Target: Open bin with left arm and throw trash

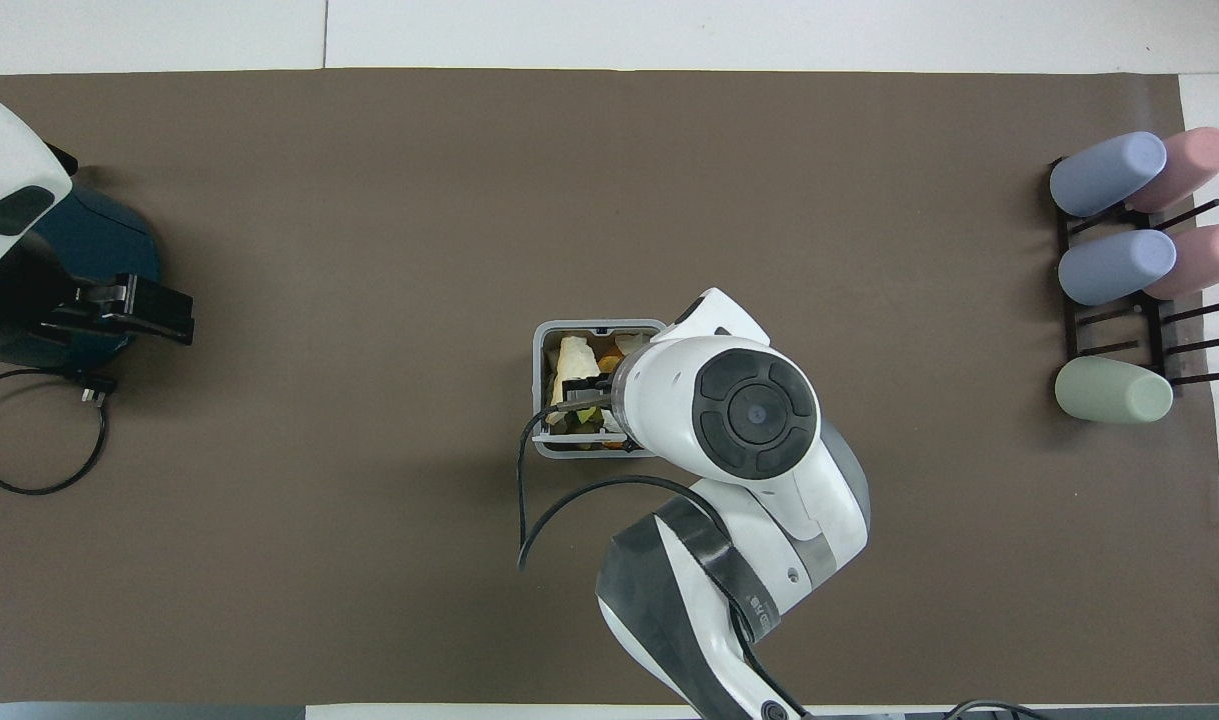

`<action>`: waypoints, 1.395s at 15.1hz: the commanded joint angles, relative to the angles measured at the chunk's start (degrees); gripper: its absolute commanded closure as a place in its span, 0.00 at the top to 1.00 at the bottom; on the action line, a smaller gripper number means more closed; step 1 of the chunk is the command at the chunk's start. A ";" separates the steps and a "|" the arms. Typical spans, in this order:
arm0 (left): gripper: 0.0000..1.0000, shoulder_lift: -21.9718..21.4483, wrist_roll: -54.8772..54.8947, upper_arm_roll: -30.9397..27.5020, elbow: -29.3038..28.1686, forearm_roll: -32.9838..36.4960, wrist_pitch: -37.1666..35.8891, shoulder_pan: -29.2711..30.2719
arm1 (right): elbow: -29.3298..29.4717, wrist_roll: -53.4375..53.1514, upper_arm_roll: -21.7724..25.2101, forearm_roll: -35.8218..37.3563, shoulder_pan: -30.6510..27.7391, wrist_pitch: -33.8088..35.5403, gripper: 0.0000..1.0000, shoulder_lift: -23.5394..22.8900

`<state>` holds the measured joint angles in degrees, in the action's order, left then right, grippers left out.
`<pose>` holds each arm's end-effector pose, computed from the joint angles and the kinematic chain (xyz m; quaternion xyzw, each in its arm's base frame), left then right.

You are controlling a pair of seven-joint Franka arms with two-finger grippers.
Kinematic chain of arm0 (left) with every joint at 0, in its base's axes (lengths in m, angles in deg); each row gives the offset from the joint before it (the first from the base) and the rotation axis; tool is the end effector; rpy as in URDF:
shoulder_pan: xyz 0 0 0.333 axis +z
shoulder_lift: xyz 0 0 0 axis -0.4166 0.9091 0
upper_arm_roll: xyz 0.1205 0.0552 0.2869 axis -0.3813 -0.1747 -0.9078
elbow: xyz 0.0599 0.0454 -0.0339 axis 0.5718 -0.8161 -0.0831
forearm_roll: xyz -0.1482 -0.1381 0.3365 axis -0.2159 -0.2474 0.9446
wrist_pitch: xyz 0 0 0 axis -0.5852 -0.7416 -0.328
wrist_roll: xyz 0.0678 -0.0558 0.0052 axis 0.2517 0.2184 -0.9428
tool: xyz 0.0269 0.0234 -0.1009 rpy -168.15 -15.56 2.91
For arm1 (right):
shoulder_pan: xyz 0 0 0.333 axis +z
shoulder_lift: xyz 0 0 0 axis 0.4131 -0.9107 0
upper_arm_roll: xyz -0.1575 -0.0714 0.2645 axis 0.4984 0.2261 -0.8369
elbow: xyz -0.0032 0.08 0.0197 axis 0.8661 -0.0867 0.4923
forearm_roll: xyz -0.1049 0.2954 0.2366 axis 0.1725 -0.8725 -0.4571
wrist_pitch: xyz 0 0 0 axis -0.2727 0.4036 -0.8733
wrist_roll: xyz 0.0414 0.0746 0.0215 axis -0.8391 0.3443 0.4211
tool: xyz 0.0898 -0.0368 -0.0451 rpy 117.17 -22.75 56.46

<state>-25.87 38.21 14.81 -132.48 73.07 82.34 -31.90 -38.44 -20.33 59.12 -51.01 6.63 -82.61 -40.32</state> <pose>0.5302 -0.0994 0.6312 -0.9984 0.0474 0.0294 0.0082 0.4894 0.3562 0.4330 -0.9922 -0.0233 -0.0720 0.0993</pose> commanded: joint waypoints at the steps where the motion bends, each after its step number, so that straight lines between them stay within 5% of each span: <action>1: 1.00 -0.87 0.46 -0.31 -1.27 -0.14 1.32 0.07 | 2.99 -1.02 -0.29 -0.27 -0.36 3.26 1.00 0.11; 5: 1.00 -0.87 0.64 -0.31 -1.27 -0.14 1.59 0.25 | 7.49 -0.94 0.41 0.17 -2.11 9.77 1.00 0.81; 21: 1.00 -0.87 0.64 -0.39 -1.35 -0.14 1.85 -0.10 | 6.61 11.02 0.32 0.96 -29.88 25.41 1.00 8.10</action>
<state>-25.87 38.21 14.74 -132.53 73.07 83.09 -31.82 -31.15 -10.04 60.25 -50.75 -20.75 -59.68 -34.76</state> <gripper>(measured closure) 0.000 0.000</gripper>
